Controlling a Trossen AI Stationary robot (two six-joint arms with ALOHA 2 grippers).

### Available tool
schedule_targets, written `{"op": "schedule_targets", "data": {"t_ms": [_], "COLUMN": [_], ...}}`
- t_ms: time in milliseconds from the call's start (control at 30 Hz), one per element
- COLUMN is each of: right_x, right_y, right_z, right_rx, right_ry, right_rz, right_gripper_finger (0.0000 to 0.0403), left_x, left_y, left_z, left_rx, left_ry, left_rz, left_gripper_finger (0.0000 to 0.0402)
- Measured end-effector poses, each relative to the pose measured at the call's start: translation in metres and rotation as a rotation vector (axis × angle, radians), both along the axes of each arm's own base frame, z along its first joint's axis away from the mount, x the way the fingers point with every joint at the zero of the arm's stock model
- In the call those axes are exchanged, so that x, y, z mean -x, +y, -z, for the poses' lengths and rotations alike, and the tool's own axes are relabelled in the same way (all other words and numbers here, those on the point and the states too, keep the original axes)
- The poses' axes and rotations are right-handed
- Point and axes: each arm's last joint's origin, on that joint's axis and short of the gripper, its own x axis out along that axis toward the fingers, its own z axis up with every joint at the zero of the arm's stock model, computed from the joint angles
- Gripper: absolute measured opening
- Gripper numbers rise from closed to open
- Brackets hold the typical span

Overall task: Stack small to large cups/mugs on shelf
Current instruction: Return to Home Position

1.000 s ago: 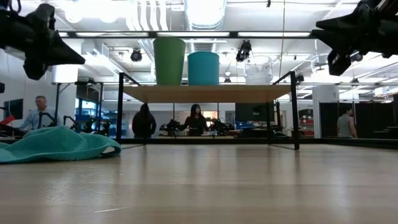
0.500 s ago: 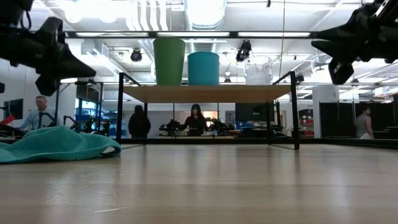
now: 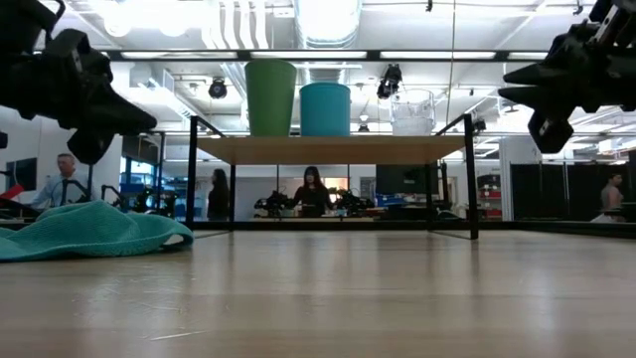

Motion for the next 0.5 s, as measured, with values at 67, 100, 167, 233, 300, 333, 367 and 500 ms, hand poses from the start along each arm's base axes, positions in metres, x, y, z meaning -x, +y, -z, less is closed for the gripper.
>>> {"op": "schedule_targets", "data": {"t_ms": [67,100,167,233,300,333,367,500], "right_x": [0.0,0.0,0.0,0.0001,-0.0003,-0.0006,-0.0008,-0.0017], "right_y": [-0.0001,-0.0002,-0.0003,-0.0006,-0.0007,-0.0007,-0.0007,-0.0006], "right_z": [0.0001,0.0006,0.0026,0.0054,0.006,0.0064,0.0067,0.0079], "right_rx": [-0.008,-0.007,-0.005,-0.003,0.019,0.025,0.026,0.013], "right_ry": [0.0,0.005,0.026,0.057,0.066,0.07,0.075,0.088], "right_rz": [0.004,0.007,0.01,0.022,0.026,0.027,0.027,0.028], "right_gripper_finger": [0.0079,0.008,0.0082,0.0081,0.0079,0.0078,0.0076,0.0071], "left_x": [-0.0007,-0.0009,-0.0009,-0.0013,-0.0015,-0.0017,-0.0018,-0.0021], "left_y": [-0.0007,-0.0011,-0.0016,-0.0019,-0.0021,-0.0022,-0.0022,-0.0023], "left_z": [0.0003,0.0003,0.0004,0.0009,0.0012,0.0015,0.0016,0.0024], "left_rx": [-0.016,-0.023,-0.029,-0.031,-0.036,-0.044,-0.049,-0.06], "left_ry": [0.008,0.01,0.012,0.018,0.024,0.029,0.032,0.041], "left_rz": [0.031,0.045,0.066,0.076,0.087,0.093,0.094,0.099], "left_gripper_finger": [0.0,0.0,0.0,0.0,0.0,0.0,0.0,0.0]}}
